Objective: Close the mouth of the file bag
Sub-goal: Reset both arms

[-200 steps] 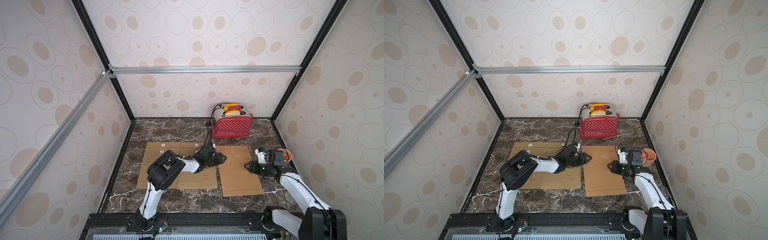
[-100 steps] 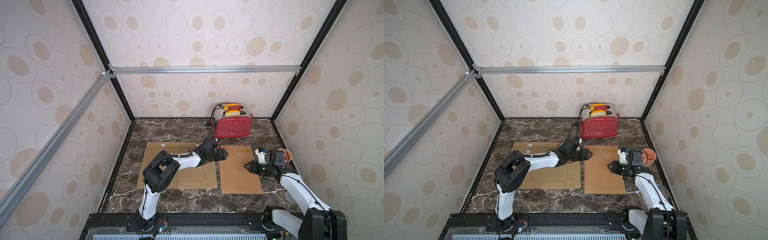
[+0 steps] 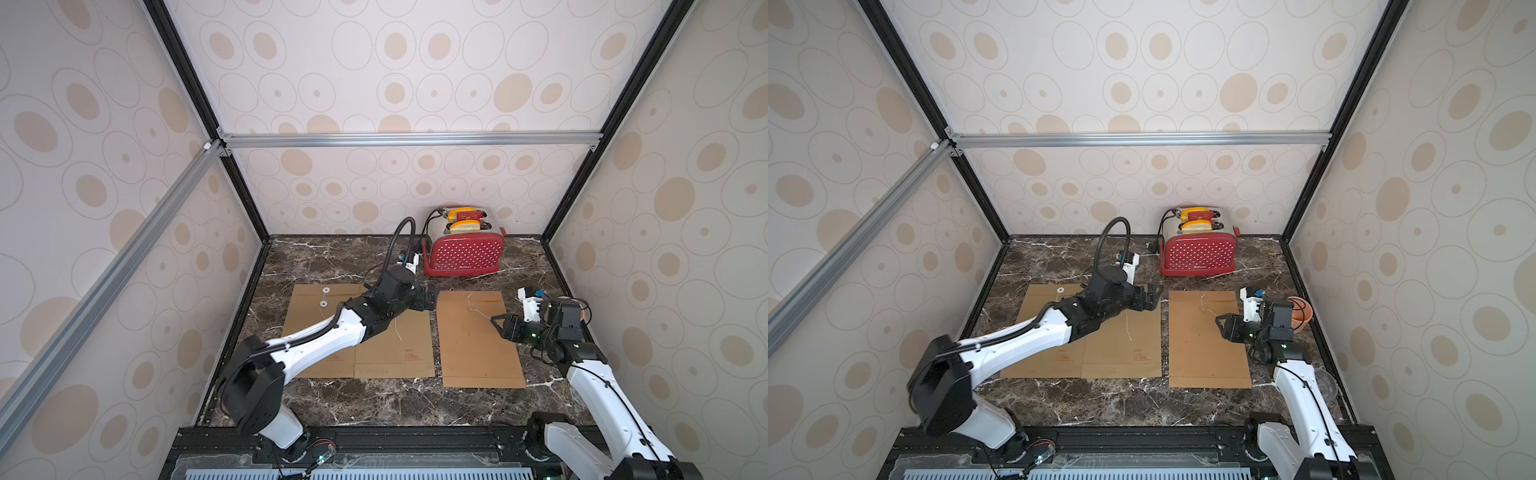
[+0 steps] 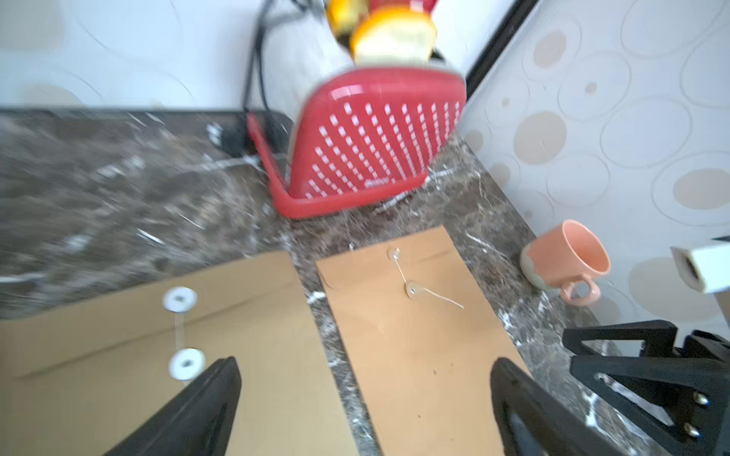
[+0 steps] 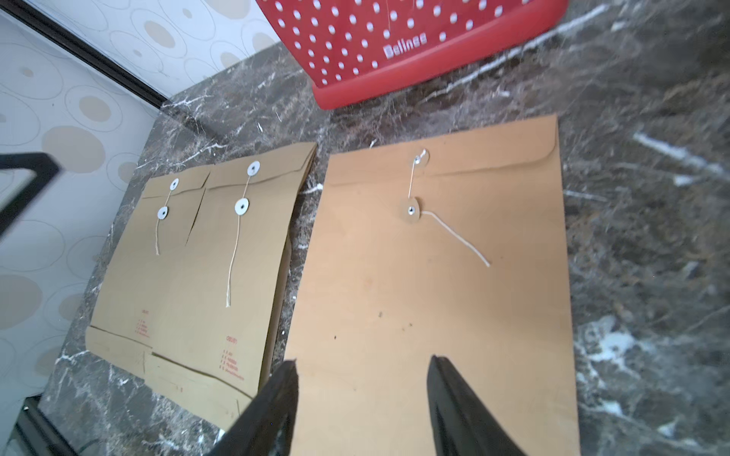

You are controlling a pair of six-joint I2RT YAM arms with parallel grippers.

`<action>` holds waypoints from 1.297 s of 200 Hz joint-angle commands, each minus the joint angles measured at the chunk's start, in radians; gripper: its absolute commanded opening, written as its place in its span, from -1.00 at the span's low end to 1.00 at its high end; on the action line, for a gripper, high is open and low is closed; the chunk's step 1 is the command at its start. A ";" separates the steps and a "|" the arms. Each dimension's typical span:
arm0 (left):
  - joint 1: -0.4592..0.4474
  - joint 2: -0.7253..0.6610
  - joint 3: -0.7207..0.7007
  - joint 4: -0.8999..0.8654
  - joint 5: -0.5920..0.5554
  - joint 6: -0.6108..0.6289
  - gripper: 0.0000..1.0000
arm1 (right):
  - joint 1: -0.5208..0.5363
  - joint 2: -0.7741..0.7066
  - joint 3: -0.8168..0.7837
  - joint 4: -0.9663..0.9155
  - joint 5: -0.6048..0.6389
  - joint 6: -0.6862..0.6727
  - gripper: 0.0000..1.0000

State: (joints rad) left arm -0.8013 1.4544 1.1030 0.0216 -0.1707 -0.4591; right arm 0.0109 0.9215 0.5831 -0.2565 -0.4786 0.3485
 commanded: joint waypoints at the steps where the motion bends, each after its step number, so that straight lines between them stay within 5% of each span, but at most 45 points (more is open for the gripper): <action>1: 0.021 -0.112 -0.120 -0.042 -0.307 0.273 0.98 | -0.007 -0.028 -0.034 0.180 0.121 -0.032 0.16; 18: 0.083 -0.207 -0.207 -0.027 -0.363 0.334 0.98 | -0.007 -0.062 -0.072 0.291 0.258 0.021 0.56; 37: 0.157 -0.290 -0.300 -0.005 -0.431 0.393 0.98 | -0.007 -0.082 -0.126 0.448 0.321 0.015 0.76; 98: 0.319 -0.349 -0.606 0.374 -0.530 0.589 0.98 | -0.005 0.143 -0.177 0.615 0.523 -0.200 0.77; 164: 0.712 -0.131 -0.718 0.659 -0.134 0.388 0.98 | -0.002 0.394 -0.216 0.902 0.587 -0.292 0.77; 175: 0.722 -0.107 -0.679 0.609 -0.123 0.427 0.98 | -0.002 0.418 -0.192 0.894 0.591 -0.312 0.78; 211: 0.806 0.116 -0.710 0.934 0.015 0.436 0.98 | -0.003 0.555 -0.151 0.969 0.574 -0.352 0.77; 225: 0.812 0.071 -0.667 0.766 0.023 0.429 0.98 | 0.005 0.633 -0.180 1.122 0.580 -0.370 0.79; 259: 0.814 0.094 -0.670 0.813 0.025 0.424 0.97 | 0.008 0.613 -0.162 1.041 0.567 -0.374 1.00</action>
State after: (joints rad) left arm 0.0074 1.5482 0.3981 0.7773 -0.1860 -0.0166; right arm 0.0147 1.5433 0.4179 0.7322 0.0883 -0.0078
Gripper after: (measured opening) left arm 0.985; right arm 0.993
